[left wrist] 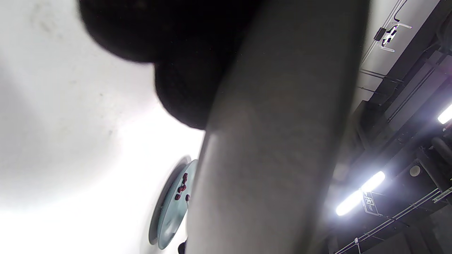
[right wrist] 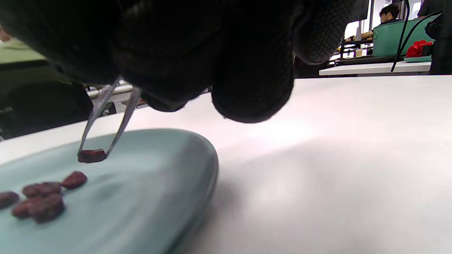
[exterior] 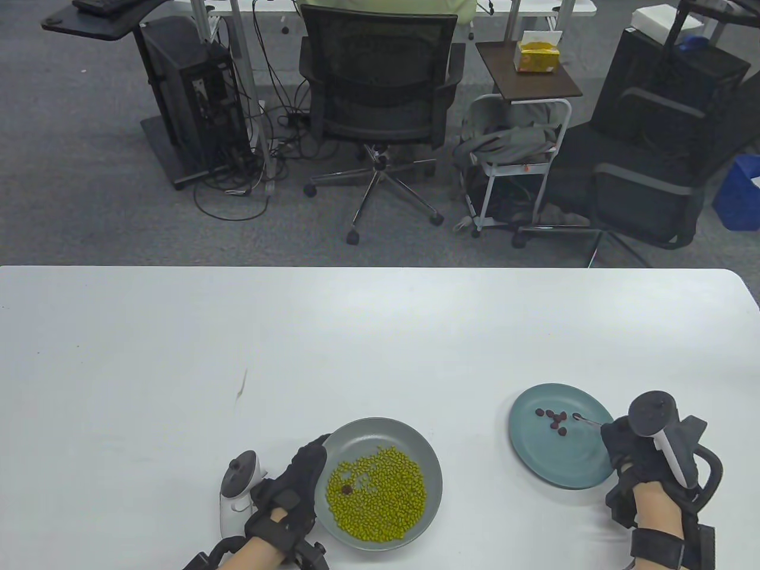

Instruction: Pick cranberries with tweezers into plate

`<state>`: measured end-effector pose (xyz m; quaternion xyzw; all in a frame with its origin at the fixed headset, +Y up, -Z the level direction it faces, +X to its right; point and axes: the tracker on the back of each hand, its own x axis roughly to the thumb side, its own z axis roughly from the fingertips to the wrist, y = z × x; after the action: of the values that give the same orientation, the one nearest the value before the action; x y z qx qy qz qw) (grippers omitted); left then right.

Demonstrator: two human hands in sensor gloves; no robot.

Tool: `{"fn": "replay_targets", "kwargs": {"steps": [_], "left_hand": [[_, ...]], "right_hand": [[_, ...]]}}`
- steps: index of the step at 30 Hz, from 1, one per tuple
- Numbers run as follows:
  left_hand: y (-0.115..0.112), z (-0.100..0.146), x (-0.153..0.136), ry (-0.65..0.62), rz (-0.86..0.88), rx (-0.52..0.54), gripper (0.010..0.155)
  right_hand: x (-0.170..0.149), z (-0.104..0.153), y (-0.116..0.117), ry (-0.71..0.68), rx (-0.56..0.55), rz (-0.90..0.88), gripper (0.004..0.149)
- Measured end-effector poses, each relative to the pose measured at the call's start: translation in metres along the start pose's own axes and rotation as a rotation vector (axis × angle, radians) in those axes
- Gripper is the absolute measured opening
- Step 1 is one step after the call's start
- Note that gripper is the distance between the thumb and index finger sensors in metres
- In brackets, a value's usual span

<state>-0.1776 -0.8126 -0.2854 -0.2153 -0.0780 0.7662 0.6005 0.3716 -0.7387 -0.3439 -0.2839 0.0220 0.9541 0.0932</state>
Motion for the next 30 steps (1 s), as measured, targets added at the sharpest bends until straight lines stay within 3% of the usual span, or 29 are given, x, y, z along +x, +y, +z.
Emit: {"fn": "replay_targets", "kwargs": {"steps": [4, 9, 18, 22, 30], "left_hand": [[0.000, 0.000, 0.000, -0.003, -0.003, 0.004, 0.060], [0.000, 0.000, 0.000, -0.004, -0.006, 0.005, 0.060], [-0.003, 0.000, -0.001, 0.011, -0.007, -0.010, 0.061], [-0.005, 0.000, -0.001, 0.021, 0.016, -0.015, 0.061], [-0.002, 0.000, -0.002, 0.057, 0.020, 0.018, 0.061]], "right_hand": [[0.000, -0.001, 0.003, 0.008, 0.002, 0.001, 0.049], [0.004, 0.006, -0.009, -0.019, -0.087, -0.039, 0.048], [0.036, 0.041, -0.034, -0.241, -0.288, -0.256, 0.047], [0.075, 0.075, -0.031, -0.432, -0.414, -0.158, 0.047], [0.138, 0.147, -0.011, -0.785, -0.450, -0.160, 0.048]]}}
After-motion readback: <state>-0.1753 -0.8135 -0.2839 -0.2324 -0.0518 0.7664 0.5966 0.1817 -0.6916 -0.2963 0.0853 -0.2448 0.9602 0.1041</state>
